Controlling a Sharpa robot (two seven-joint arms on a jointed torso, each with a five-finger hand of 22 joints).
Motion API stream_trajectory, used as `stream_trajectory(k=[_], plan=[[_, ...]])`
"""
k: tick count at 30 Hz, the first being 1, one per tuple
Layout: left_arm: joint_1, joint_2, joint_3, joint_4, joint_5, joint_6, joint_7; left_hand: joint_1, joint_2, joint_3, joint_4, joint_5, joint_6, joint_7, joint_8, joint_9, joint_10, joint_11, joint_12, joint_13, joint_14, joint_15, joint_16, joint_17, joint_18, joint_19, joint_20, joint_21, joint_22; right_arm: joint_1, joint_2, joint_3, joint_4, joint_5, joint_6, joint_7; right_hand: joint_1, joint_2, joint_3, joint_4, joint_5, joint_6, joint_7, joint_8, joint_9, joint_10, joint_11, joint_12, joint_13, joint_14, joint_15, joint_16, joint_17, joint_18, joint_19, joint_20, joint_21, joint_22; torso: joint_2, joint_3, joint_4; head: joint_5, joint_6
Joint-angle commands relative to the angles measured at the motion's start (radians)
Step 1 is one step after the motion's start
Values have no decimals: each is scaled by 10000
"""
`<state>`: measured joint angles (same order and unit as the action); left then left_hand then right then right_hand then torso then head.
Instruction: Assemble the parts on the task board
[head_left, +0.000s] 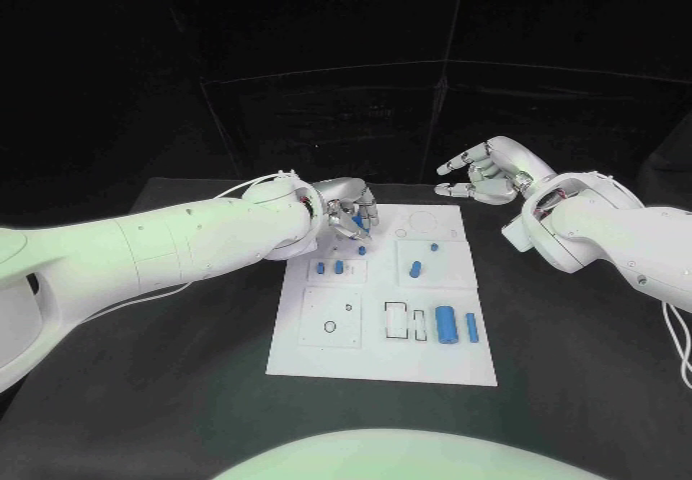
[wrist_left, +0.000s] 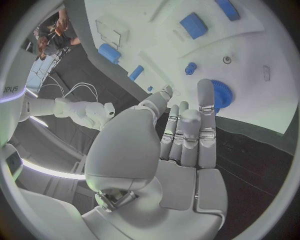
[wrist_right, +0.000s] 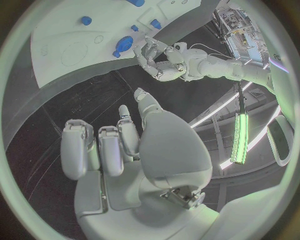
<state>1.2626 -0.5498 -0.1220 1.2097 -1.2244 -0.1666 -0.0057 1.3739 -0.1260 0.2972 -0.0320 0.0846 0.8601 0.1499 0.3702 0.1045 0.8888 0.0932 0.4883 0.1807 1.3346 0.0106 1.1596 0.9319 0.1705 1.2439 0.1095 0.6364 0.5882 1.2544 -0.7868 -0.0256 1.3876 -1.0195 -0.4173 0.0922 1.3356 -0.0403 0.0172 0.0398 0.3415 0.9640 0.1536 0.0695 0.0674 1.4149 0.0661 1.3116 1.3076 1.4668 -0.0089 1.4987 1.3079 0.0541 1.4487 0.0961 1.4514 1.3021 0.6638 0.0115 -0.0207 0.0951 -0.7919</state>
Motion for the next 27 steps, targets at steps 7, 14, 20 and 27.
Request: stream_trajectory(k=[7,14,20,27], plan=[[-101,362,-135,-440,-1986,621,344,-498,-46,-303,7,-311,514,-87,-457,-302,240,-75,-149,-497,1177,-80,1950,2189,-224,1233,-94,2307,2197,19,36,5,8,16,98,67,-73,33,-29,-9,40,48,-1,5,1,-75,-13,-19,502,700,-27,-43,1092,19,-45,-14,-67,-3,-8,-12,18,-39,-42],[-174,500,-164,-663,-2098,948,190,-502,120,-433,23,-306,696,-115,-567,-343,284,-96,-174,-631,1376,-109,2266,2555,-376,1557,-125,3197,3112,18,60,5,4,16,101,85,-33,63,-19,-21,95,47,0,4,0,-67,-16,-5,512,702,-29,-41,1100,18,-41,-16,-65,2,-8,-13,26,-38,-77],[-203,545,-169,-763,-2117,1111,116,-423,228,-402,-21,-305,849,-144,-608,-350,405,-116,-199,-712,1435,-129,2342,2617,-426,1654,-140,3494,3425,17,79,5,-8,16,105,90,-25,69,-17,-24,112,47,0,4,0,-72,-16,-12,506,703,-30,-41,1100,17,-37,-17,-62,10,-10,-5,23,-39,-95],[-242,636,-169,-926,-2122,1201,43,-245,420,-181,-127,-303,997,-161,-721,-370,591,-133,-318,-862,1491,-157,2410,2659,-465,1721,-160,3743,3694,17,99,5,-18,16,111,93,-7,78,-15,-30,154,47,0,5,0,-73,-15,-10,508,703,-30,-44,1098,16,-35,-18,-62,11,-13,-2,18,-46,-91]])
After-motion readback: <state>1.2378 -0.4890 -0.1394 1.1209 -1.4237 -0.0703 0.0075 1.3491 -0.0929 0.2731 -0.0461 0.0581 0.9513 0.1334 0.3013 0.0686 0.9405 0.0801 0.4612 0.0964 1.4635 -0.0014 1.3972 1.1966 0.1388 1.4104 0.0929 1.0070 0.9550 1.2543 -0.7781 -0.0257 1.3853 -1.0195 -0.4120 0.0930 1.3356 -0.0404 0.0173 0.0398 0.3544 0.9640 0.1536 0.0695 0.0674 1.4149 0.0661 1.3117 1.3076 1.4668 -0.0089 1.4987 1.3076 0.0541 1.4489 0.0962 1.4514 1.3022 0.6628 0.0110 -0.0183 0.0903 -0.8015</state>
